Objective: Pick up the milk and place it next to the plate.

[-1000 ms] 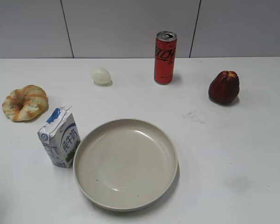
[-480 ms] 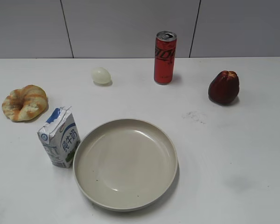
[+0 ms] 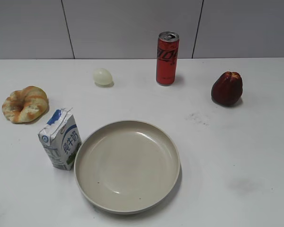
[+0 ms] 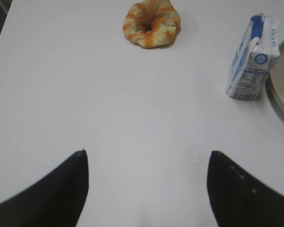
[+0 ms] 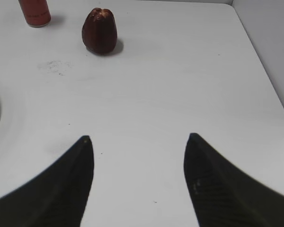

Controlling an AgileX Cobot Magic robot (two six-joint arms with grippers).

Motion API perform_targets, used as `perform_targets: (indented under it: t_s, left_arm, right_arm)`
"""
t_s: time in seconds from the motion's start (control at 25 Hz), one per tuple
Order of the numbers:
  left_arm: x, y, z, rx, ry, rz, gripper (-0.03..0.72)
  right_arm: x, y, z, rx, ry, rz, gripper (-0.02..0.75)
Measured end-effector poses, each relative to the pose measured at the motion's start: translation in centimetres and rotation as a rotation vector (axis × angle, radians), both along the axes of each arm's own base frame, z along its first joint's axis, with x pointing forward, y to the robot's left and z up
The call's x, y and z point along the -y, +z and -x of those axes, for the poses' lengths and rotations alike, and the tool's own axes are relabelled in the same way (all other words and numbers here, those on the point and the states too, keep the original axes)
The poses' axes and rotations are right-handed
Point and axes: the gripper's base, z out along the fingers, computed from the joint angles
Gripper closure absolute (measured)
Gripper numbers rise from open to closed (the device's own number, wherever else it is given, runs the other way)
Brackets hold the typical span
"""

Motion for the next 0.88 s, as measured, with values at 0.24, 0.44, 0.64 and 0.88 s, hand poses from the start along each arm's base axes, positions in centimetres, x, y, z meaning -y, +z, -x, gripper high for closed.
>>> perform_targets:
  t_s: [0.24, 0.44, 0.64, 0.88]
  left_arm:
    - [0.0, 0.0, 0.3, 0.018, -0.019, 0.0, 0.102]
    - [0.0, 0.1, 1.9, 0.125, -0.019, 0.003, 0.113]
    - [0.0, 0.1, 2.4, 0.157, -0.019, 0.003, 0.123]
    - [0.0, 0.1, 2.4, 0.156, -0.019, 0.003, 0.122]
  right_arm:
    - [0.0, 0.0, 0.0, 0.0, 0.0, 0.0, 0.279]
    - [0.0, 0.0, 0.0, 0.0, 0.0, 0.0, 0.279]
    - [0.0, 0.0, 0.0, 0.0, 0.0, 0.0, 0.279]
    - [0.0, 0.0, 0.0, 0.0, 0.0, 0.0, 0.279]
